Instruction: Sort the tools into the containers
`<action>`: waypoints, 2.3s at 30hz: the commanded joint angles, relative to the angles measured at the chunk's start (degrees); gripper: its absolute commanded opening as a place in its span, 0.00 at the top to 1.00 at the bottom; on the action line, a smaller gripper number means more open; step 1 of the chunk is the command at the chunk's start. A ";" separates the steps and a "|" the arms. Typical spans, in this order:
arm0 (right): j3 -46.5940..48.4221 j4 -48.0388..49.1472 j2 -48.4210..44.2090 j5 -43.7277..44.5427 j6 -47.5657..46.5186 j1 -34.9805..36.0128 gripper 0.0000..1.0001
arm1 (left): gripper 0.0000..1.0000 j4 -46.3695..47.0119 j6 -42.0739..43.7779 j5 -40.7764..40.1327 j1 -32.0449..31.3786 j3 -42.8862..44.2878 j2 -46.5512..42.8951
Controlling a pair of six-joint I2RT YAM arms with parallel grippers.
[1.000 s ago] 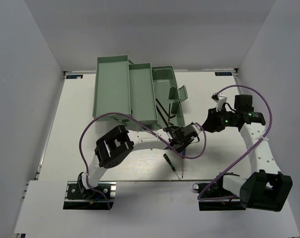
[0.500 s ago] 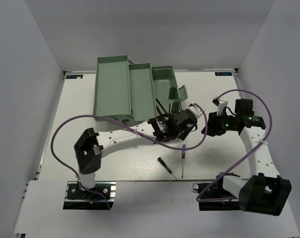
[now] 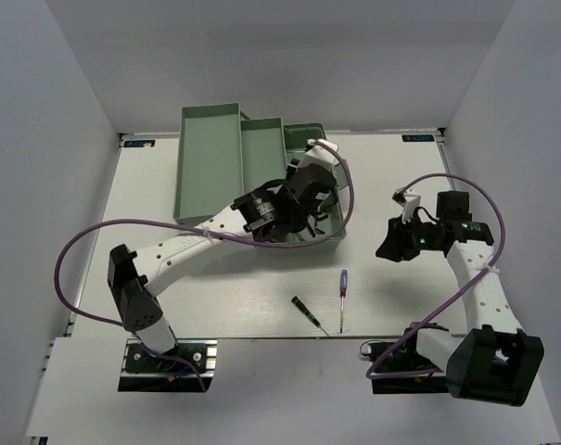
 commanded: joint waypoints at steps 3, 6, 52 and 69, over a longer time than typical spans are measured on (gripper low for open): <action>0.01 -2.70 3.16 -2.02 -2.58 1.87 0.66 | 0.96 -7.46 -4.25 -6.85 3.28 3.07 2.55; -0.34 -3.05 4.14 -1.49 -2.41 3.01 0.66 | 0.96 -10.80 -6.19 -7.39 4.78 4.57 5.02; -11.33 23.40 15.39 31.44 37.84 34.92 0.43 | 0.31 -17.31 -19.02 19.51 1.72 -22.94 -27.34; -16.96 22.46 9.51 33.41 39.44 36.33 1.00 | 0.28 -5.38 -27.28 28.47 -12.17 -32.95 -13.89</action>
